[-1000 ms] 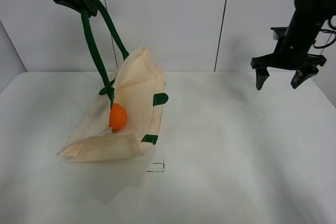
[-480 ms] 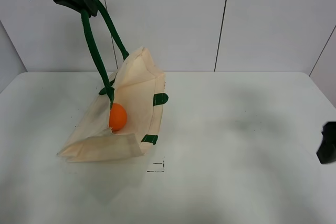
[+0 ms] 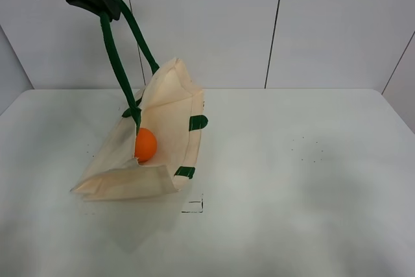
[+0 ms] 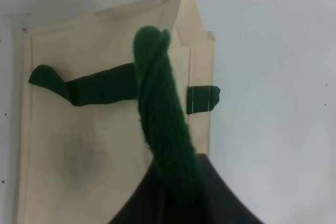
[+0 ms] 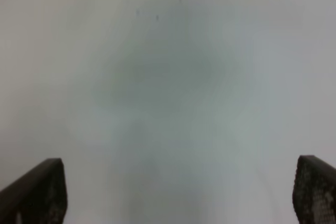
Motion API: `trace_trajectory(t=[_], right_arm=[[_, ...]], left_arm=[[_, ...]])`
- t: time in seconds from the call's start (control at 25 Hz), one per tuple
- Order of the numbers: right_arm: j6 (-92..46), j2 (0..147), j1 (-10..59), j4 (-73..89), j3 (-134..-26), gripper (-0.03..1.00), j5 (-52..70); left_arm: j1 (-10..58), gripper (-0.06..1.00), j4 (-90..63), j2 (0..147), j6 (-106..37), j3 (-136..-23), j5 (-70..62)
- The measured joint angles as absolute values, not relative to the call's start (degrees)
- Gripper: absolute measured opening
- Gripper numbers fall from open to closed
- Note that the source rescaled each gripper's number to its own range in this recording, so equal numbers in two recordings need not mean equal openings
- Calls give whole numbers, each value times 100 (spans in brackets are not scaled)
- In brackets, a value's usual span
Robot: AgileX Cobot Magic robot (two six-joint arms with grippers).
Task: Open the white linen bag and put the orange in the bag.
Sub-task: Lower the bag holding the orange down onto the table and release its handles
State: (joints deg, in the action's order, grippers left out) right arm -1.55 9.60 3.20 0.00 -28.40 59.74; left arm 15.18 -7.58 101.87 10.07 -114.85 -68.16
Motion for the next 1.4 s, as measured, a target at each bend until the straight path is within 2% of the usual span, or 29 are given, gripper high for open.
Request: trace_trajectory(t=[0.28,0.56,0.88,0.92,1.0,1.12,1.2,1.28,1.4], right_arm=[[-122,-5,320,0,-2820,94,5893],[-100,-18,320,-38,-2814,94,5893],[-96,-18,320,-38,-2814,94,5893],[-96,-18,320,-38,-2814,94,5893],[-96,-18,320,-38,-2814,94,5893],[-96,-18,320,-38,-2814,94,5893],[-96,-18,320,-38,-2814,94,5893],[-96,-18,320,-38,-2814,94,5893],[-96,-18,320,-38,-2814,94,5893]], left_arm=[[1518,0,-758,10187,1005,-11485,-6816],[1518,0,-1037,10325,1044,-11485,-6776],[1518,2,-1365,11349,926,-11485,-6472],[1518,6,-1368,11478,857,-11485,-6405],[1518,20,-1391,11766,751,-11485,-6325],[1518,59,-1440,12116,656,-11485,-6275],[1518,77,-1494,12295,644,-11485,-6244],[1518,84,-1553,12414,644,-11485,-6176],[1518,88,-1545,12470,630,-11485,-6079]])
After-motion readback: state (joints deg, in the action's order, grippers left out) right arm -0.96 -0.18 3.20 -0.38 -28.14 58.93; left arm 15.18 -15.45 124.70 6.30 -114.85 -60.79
